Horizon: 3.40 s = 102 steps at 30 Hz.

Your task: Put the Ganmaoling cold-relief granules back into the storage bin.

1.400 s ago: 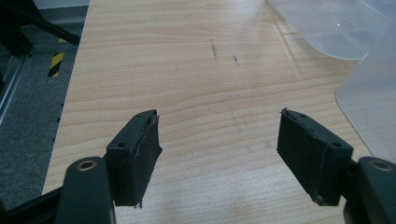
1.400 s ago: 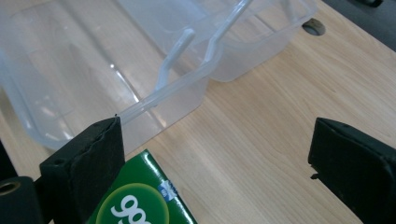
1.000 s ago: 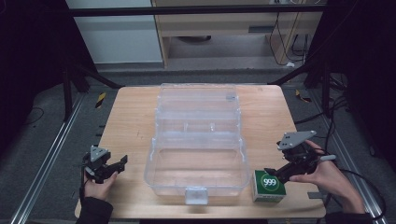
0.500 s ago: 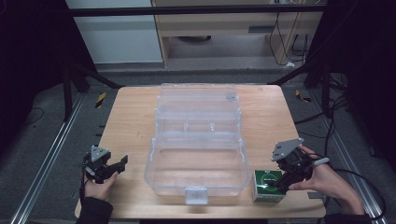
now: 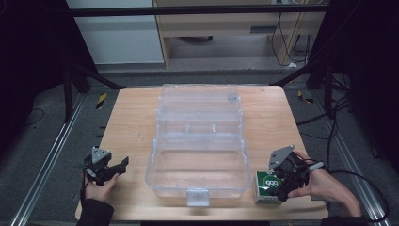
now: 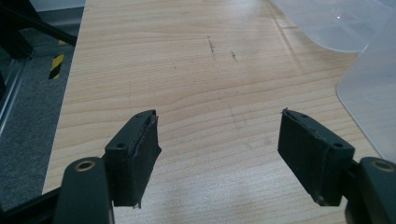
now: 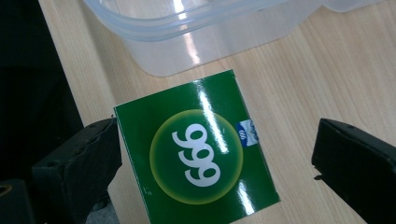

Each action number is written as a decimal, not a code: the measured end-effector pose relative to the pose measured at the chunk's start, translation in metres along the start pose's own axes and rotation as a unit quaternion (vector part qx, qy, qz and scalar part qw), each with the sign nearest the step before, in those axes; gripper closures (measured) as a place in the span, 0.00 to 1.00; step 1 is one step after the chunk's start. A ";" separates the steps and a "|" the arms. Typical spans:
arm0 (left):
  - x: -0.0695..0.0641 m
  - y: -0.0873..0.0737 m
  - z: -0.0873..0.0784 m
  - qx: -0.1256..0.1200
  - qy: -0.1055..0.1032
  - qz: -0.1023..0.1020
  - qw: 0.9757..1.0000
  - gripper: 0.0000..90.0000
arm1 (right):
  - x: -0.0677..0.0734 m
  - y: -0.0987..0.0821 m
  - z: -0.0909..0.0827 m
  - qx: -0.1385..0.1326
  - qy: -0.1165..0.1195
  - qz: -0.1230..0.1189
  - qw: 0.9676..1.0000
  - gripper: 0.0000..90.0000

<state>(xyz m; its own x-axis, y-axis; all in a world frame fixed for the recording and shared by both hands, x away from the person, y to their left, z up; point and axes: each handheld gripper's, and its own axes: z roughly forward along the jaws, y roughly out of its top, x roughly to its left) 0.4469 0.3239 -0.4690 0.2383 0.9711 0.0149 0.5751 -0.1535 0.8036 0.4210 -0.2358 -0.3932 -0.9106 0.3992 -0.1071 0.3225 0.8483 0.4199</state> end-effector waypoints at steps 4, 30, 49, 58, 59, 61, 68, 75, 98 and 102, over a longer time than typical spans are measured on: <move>0.000 0.000 0.000 0.000 0.000 0.001 1.000 0.31 | 0.002 0.000 0.003 0.007 0.007 -0.006 1.000 0.02; 0.000 0.000 0.001 0.003 0.002 0.004 1.000 0.31 | 0.006 0.003 0.036 0.064 0.034 -0.044 0.996 0.02; 0.000 -0.001 0.002 0.006 0.004 0.006 1.000 0.32 | 0.002 -0.003 0.056 0.093 0.053 -0.057 0.993 0.07; 0.000 -0.001 0.002 0.006 0.005 0.006 1.000 0.32 | 0.000 -0.006 0.052 0.091 0.054 -0.050 0.993 0.15; 0.000 -0.001 0.002 0.006 0.005 0.006 1.000 0.32 | 0.000 -0.007 0.052 0.089 0.054 -0.049 0.993 0.16; 0.000 -0.001 0.002 0.006 0.005 0.006 1.000 0.32 | 0.000 -0.007 0.051 0.088 0.055 -0.038 0.994 0.17; 0.000 -0.001 0.002 0.006 0.005 0.006 1.000 0.32 | -0.001 -0.008 0.046 0.078 0.050 -0.016 0.996 0.18; -0.001 0.000 0.002 0.008 0.004 0.007 1.000 0.32 | -0.003 -0.007 0.029 0.059 0.036 -0.002 0.998 0.18; -0.001 -0.001 0.003 0.012 0.003 0.008 1.000 0.32 | -0.002 0.020 -0.040 0.024 0.009 -0.016 1.000 0.18; -0.001 -0.001 0.003 0.013 0.002 0.009 1.000 0.32 | -0.002 0.024 -0.047 0.025 0.008 -0.018 0.999 0.18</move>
<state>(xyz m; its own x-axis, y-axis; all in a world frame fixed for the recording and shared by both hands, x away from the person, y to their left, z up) 0.4484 0.3223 -0.4713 0.2447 0.9691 0.0313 0.5906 -0.1746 0.7879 0.4188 -0.2328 -0.3407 -0.9259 0.3622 -0.1075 0.3009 0.8789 0.3700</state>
